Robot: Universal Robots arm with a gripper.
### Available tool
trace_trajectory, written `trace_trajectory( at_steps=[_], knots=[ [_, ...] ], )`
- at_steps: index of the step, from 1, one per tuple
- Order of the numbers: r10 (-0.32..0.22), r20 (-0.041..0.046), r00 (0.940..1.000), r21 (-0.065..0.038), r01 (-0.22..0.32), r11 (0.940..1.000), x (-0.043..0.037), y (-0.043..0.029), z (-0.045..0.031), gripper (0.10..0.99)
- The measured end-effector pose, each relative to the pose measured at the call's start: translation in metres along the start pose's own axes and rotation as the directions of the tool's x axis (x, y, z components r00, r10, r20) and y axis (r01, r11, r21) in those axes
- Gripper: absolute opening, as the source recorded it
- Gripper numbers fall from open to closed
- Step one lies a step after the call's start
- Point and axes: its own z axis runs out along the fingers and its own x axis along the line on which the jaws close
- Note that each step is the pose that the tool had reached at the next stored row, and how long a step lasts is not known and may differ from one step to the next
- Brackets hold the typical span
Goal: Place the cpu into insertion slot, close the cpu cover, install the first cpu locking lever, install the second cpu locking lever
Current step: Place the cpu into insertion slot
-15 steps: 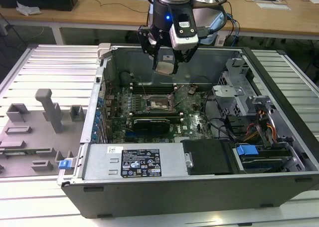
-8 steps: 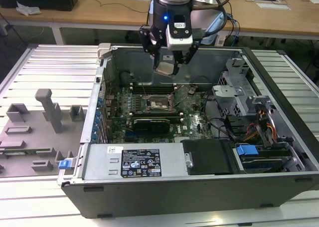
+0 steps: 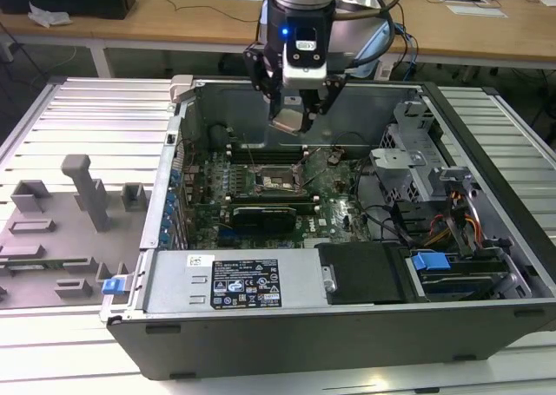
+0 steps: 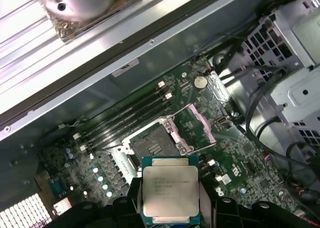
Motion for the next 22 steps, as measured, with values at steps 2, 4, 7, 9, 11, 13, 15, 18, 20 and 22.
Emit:
trace_trajectory(
  at_steps=[2, 4, 7, 9, 11, 13, 15, 18, 20, 22],
  knots=[
    [0.030, 0.0027, 0.9995, -0.001, -0.030, 0.9995, 0.0000, 0.0000, 0.0004, 0.541],
    [0.080, 0.0070, 0.9968, -0.002, -0.080, 0.9968, 0.0000, -0.0001, 0.0011, 0.541],
    [0.141, 0.0124, 0.9900, -0.004, -0.141, 0.9901, 0.0000, -0.0002, 0.0022, 0.541],
    [0.188, 0.0164, 0.9821, -0.005, -0.188, 0.9822, -0.0001, -0.0003, 0.0030, 0.541],
    [0.218, 0.0189, 0.9758, -0.006, -0.218, 0.9760, -0.0001, -0.0003, 0.0035, 0.541],
    [0.264, 0.0228, 0.9643, -0.008, -0.264, 0.9645, -0.0001, -0.0004, 0.0044, 0.541],
    [0.292, 0.0251, 0.9562, -0.010, -0.291, 0.9566, -0.0001, -0.0004, 0.0049, 0.541],
    [0.355, 0.0303, 0.9345, -0.013, -0.355, 0.9350, -0.0001, -0.0006, 0.0064, 0.541],
    [0.396, 0.0336, 0.9178, -0.015, -0.395, 0.9185, -0.0002, -0.0007, 0.0079, 0.541],
    [0.428, 0.0363, 0.9030, -0.017, -0.428, 0.9037, -0.0002, -0.0008, 0.0094, 0.541]
  ],
)
